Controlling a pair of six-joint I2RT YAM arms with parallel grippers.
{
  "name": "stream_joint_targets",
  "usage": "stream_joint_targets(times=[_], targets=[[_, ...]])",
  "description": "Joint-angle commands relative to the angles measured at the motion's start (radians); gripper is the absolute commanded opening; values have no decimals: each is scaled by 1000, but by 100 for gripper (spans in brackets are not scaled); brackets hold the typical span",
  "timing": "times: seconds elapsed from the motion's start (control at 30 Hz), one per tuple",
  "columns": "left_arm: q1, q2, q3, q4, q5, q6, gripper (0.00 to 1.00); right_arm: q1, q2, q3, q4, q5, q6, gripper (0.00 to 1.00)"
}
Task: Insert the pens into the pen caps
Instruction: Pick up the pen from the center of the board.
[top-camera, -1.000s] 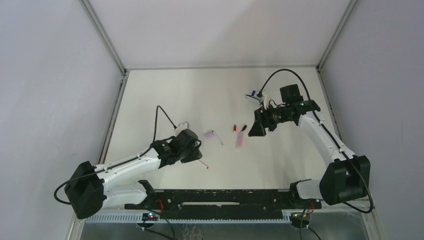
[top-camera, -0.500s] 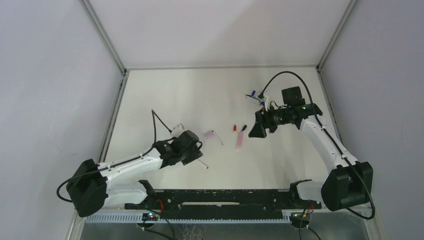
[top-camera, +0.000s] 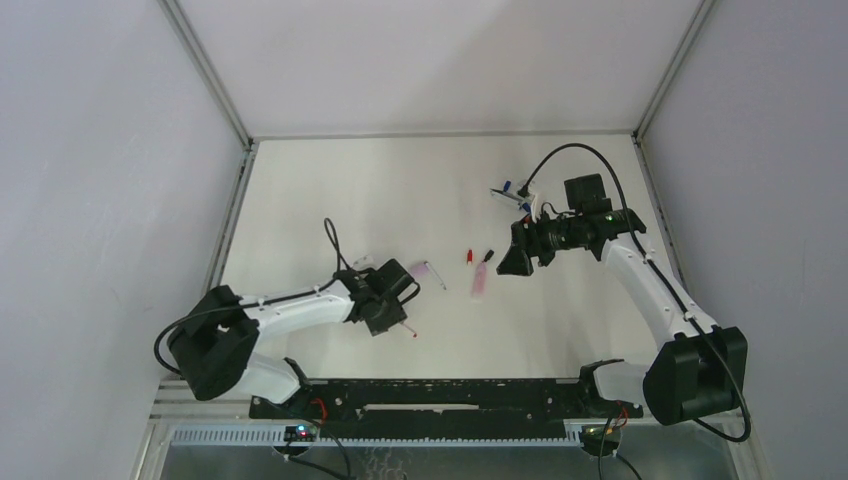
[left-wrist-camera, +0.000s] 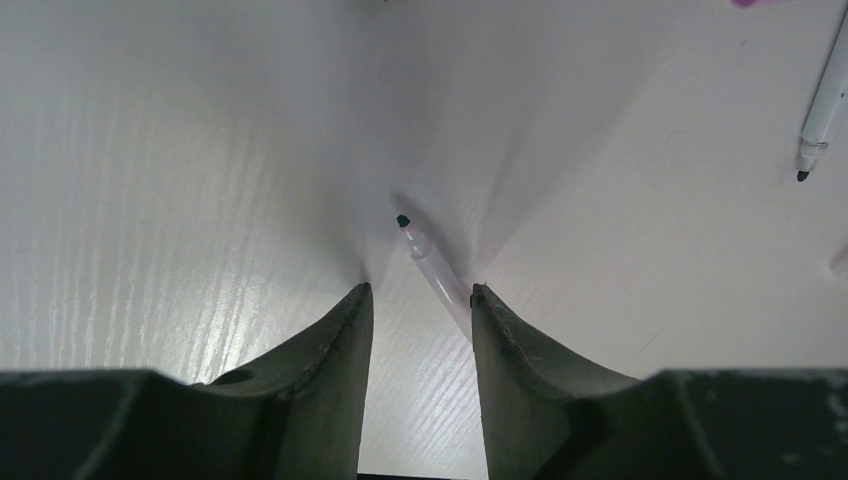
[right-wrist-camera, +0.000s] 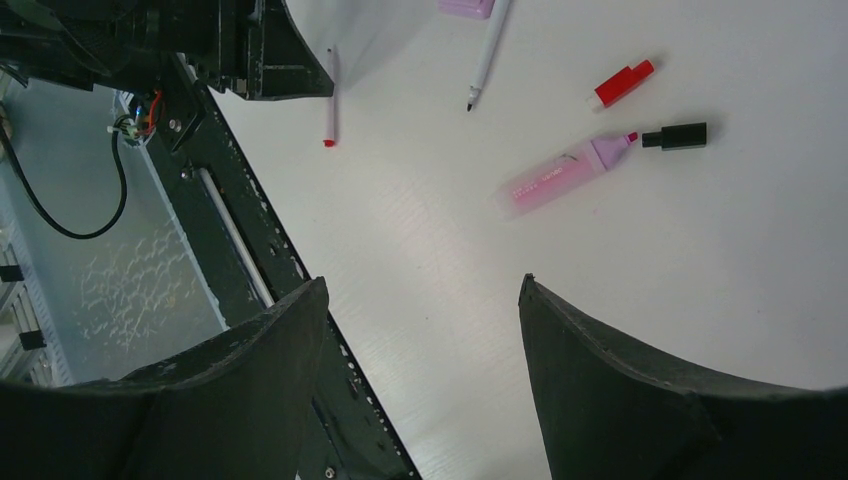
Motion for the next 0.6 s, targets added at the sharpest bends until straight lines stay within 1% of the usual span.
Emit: stream_joint_targets(times=[0.0, 0.1, 0.23, 0.43, 0.47, 0.57], targets=[[-6, 39, 68, -29, 16, 3, 45, -2, -27, -3, 26, -20, 15, 78], [-4, 96, 119, -69, 23, 22, 44, -4, -27, -3, 26, -18, 15, 78], [-4, 189, 198, -157, 42, 49, 36, -4, -27, -3, 26, -19, 16, 78], [-4, 254, 224, -169, 76, 89, 31, -5, -24, -3, 29, -23, 17, 78], [-5, 262, 224, -163, 82, 93, 28, -5, -24, -3, 29, -23, 17, 78], [-2, 291, 230, -148, 103, 112, 15, -7, -27, -3, 27, -23, 15, 78]])
